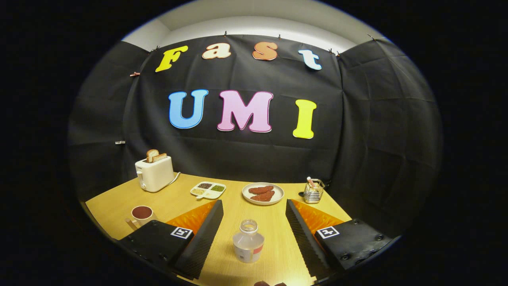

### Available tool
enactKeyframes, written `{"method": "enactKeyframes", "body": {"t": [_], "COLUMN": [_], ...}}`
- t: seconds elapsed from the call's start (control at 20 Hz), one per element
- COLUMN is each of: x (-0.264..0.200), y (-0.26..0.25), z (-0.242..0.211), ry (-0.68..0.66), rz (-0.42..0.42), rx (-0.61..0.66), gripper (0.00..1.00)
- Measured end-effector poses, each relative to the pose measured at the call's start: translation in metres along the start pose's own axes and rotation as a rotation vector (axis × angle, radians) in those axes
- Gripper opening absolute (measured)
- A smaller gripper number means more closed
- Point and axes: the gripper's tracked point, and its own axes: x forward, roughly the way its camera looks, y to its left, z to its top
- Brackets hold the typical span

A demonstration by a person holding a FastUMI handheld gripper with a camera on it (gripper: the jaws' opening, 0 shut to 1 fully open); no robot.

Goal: Take the bottle from table, then pour the juice into the cup, finally place the bottle on the coaster

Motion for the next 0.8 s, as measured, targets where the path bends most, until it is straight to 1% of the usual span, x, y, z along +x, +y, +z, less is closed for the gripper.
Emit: {"method": "enactKeyframes", "body": {"t": [0.3, 0.8], "x": [0.022, 0.055], "y": [0.003, 0.009], "z": [-0.041, -0.100], "ry": [0.045, 0.115], "rz": [0.067, 0.096], "rx": [-0.005, 0.003], "gripper": [0.97, 0.97]}}
